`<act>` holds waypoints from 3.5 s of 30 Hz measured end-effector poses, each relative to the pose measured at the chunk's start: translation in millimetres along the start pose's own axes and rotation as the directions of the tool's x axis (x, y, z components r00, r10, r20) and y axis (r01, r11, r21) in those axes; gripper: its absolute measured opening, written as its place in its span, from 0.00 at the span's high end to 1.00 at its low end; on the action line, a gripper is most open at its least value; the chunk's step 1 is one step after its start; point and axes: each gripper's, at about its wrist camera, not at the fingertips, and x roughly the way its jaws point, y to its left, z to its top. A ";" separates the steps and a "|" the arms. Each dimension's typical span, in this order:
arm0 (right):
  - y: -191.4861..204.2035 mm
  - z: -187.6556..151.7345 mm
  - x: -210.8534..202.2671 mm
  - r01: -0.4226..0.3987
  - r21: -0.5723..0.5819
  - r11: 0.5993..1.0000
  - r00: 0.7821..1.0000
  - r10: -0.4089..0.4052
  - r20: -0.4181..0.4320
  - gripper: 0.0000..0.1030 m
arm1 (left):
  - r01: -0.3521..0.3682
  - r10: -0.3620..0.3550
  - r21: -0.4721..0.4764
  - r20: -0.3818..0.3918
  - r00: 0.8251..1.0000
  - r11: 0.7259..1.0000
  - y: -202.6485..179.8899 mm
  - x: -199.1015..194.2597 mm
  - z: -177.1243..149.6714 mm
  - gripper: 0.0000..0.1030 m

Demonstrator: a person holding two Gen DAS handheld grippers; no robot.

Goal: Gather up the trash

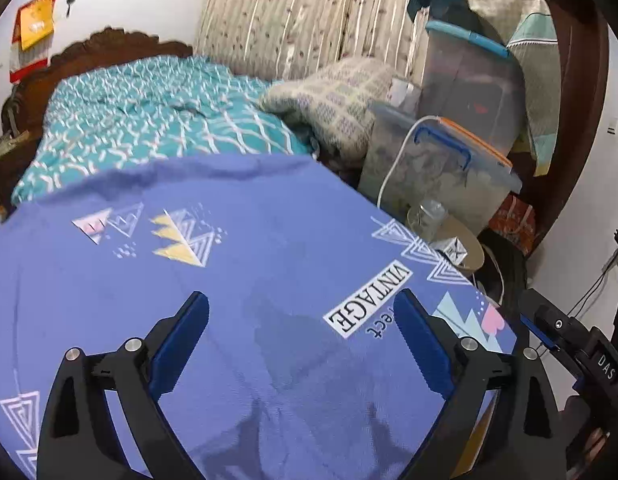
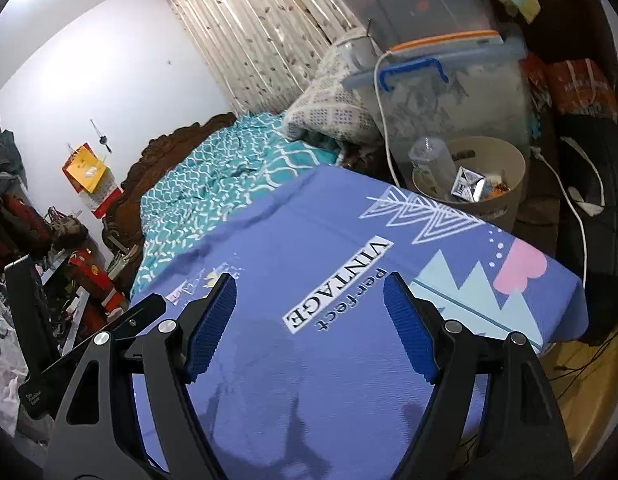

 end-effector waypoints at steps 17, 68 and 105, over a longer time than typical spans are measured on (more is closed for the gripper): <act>5.4 -3.0 -46.8 0.008 0.004 1.000 0.995 -0.009 0.102 0.09 | -0.150 0.140 0.099 0.108 0.984 0.984 -25.8 -33.9 6.4 0.08; -24.6 -7.1 -79.1 0.014 0.061 0.998 0.989 -0.023 0.146 0.08 | -0.205 0.194 0.231 0.067 0.979 0.951 -75.2 -35.8 -4.0 0.08; -22.4 -12.1 -77.6 0.026 0.068 0.997 0.990 -0.035 0.140 0.08 | -0.218 0.231 0.268 -0.017 0.973 0.938 -78.7 -15.4 -13.1 0.08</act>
